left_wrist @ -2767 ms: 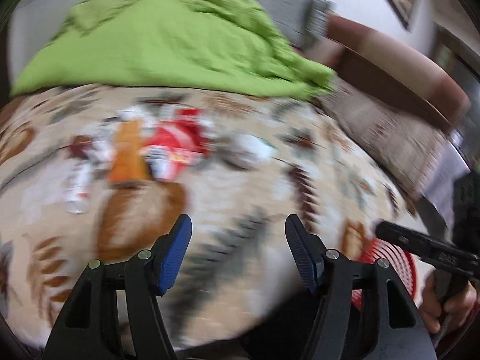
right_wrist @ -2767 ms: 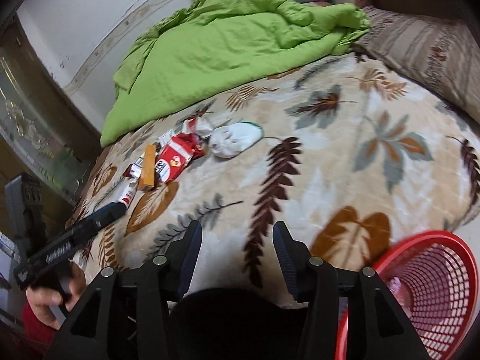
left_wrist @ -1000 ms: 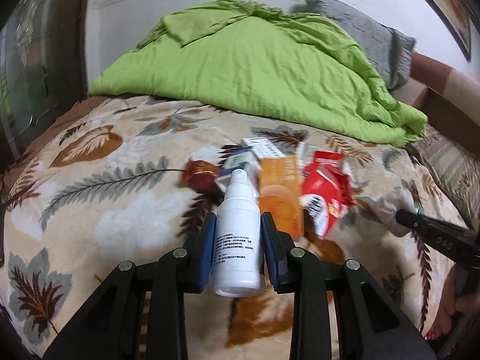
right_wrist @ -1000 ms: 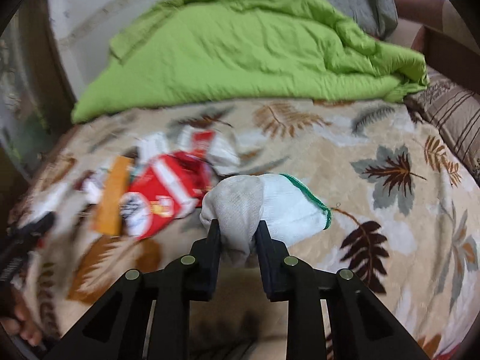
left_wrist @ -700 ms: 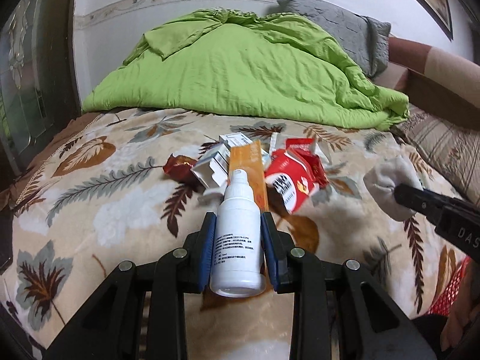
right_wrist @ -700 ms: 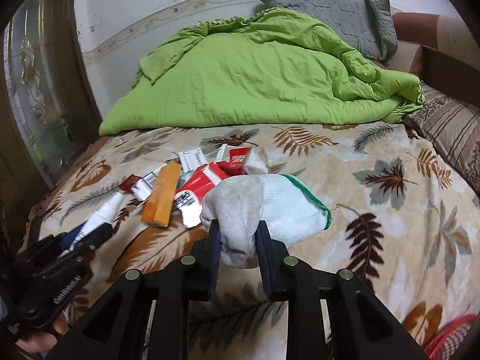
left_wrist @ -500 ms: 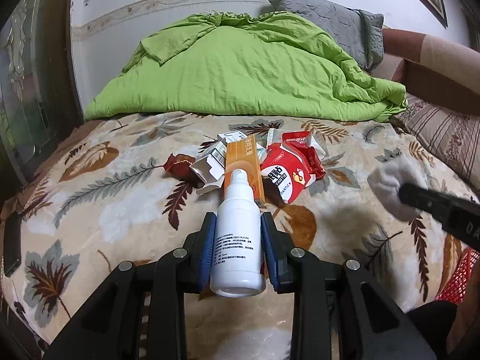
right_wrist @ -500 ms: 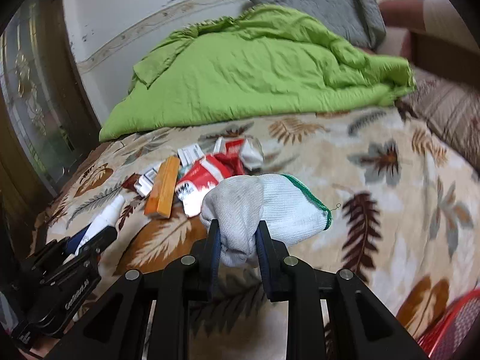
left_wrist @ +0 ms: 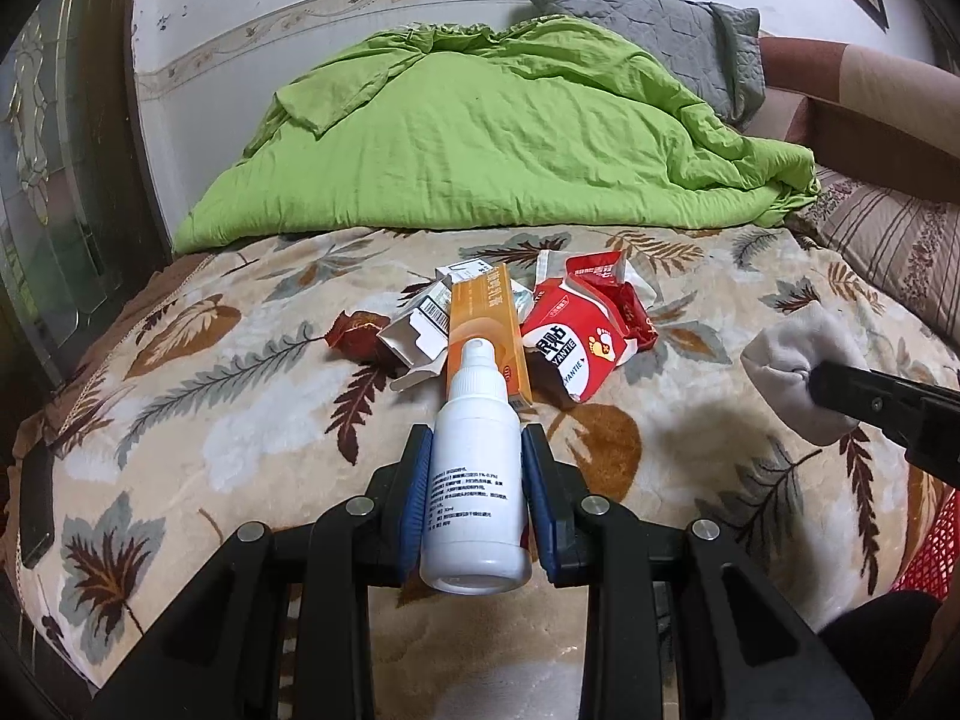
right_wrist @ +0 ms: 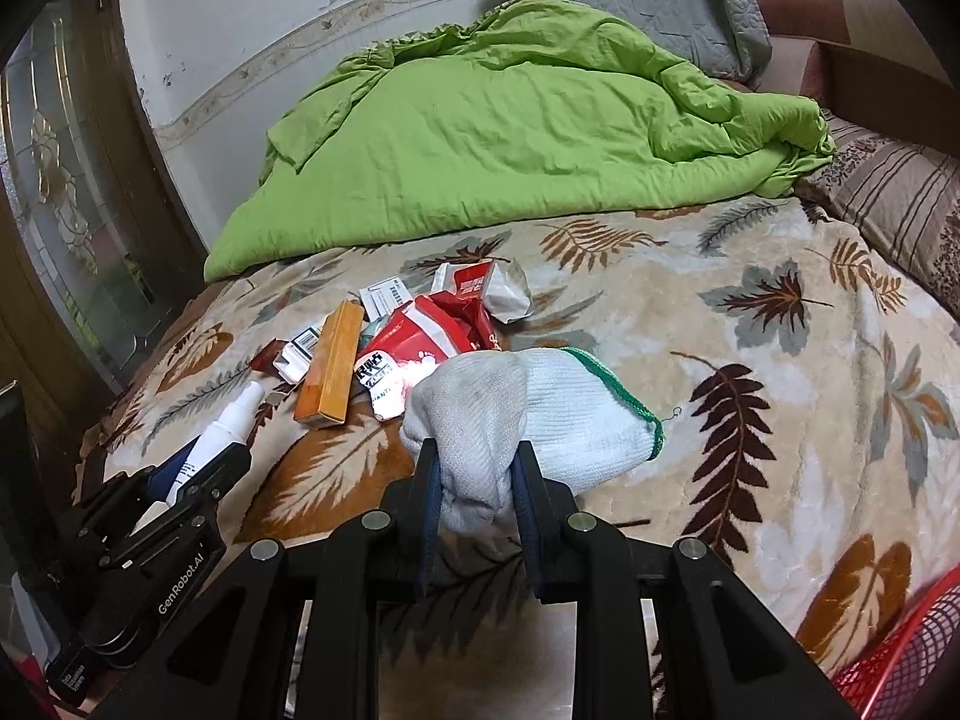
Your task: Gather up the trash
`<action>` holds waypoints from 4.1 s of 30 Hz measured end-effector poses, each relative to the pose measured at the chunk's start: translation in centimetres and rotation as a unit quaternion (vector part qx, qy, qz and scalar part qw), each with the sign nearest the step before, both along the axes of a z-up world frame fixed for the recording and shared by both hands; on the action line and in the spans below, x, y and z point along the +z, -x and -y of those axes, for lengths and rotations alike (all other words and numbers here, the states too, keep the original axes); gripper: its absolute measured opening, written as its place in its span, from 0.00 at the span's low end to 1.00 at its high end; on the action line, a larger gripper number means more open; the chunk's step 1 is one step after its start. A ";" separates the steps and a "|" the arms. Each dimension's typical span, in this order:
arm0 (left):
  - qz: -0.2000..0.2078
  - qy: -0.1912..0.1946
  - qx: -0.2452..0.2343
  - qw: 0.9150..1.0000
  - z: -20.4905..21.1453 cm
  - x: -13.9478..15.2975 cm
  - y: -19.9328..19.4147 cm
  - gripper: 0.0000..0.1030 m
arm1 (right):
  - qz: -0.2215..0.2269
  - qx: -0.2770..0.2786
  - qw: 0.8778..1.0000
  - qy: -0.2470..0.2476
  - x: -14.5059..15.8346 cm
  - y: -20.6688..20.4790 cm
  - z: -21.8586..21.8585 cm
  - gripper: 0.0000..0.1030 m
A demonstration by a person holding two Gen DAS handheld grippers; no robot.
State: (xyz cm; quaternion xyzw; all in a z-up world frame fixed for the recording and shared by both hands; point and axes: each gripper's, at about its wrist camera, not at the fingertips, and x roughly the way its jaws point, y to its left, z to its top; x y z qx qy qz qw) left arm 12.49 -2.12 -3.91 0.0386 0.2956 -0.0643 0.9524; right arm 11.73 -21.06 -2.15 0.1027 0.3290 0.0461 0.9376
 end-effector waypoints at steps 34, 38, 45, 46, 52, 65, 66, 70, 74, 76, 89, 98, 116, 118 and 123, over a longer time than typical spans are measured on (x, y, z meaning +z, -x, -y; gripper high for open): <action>0.011 -0.004 -0.022 1.000 1.2 0.8 1.7 0.28 | 0.010 0.015 1.000 -0.001 0.9 3.0 -0.4 0.24; 0.007 0.001 -0.029 1.000 1.6 0.9 2.4 0.28 | 0.011 0.015 1.000 -0.003 1.1 3.5 -0.2 0.24; 0.006 0.001 -0.041 0.999 2.4 1.1 3.5 0.28 | 0.012 0.014 1.000 -0.010 1.5 4.5 0.2 0.24; 0.006 0.001 -0.043 0.999 2.5 1.2 3.6 0.28 | 0.013 0.013 1.000 -0.010 1.6 4.7 0.3 0.24; 0.006 0.001 -0.048 0.999 3.0 1.4 4.3 0.28 | 0.017 0.009 1.000 -0.020 2.1 5.5 1.0 0.24; 0.004 0.006 -0.060 0.998 3.9 1.8 5.1 0.28 | 0.017 0.002 0.999 -0.041 2.5 6.3 2.5 0.24; 0.003 0.007 -0.060 0.998 4.0 1.9 5.2 0.28 | 0.017 0.002 0.999 -0.043 2.6 6.3 2.6 0.24; 0.004 0.011 -0.065 0.998 4.2 2.2 5.4 0.28 | 0.018 0.001 0.999 -0.049 2.7 6.6 3.0 0.24; 0.005 0.014 -0.074 0.997 4.6 2.5 5.7 0.28 | 0.018 -0.001 0.998 -0.055 2.9 6.8 3.6 0.24; 0.004 0.016 -0.079 0.997 4.9 2.7 5.9 0.28 | 0.018 -0.003 0.998 -0.060 3.0 7.0 4.0 0.24; 0.015 0.052 -0.161 0.985 8.8 6.1 8.2 0.28 | 0.031 -0.066 0.993 -0.097 5.6 11.9 10.9 0.24; -0.006 0.075 -0.259 0.963 15.0 7.9 10.2 0.28 | 0.019 -0.163 0.982 -0.095 5.9 18.8 18.4 0.24; -0.131 0.085 -0.435 0.887 28.5 5.8 15.3 0.54 | -0.034 -0.273 0.947 -0.164 1.2 25.9 26.6 0.42; -0.128 0.087 -0.434 0.888 28.2 6.0 15.2 0.55 | -0.028 -0.276 0.948 -0.159 1.6 26.2 26.7 0.42; -0.124 0.088 -0.407 0.901 26.4 6.6 14.5 0.56 | -0.012 -0.258 0.954 -0.149 2.8 25.5 26.0 0.42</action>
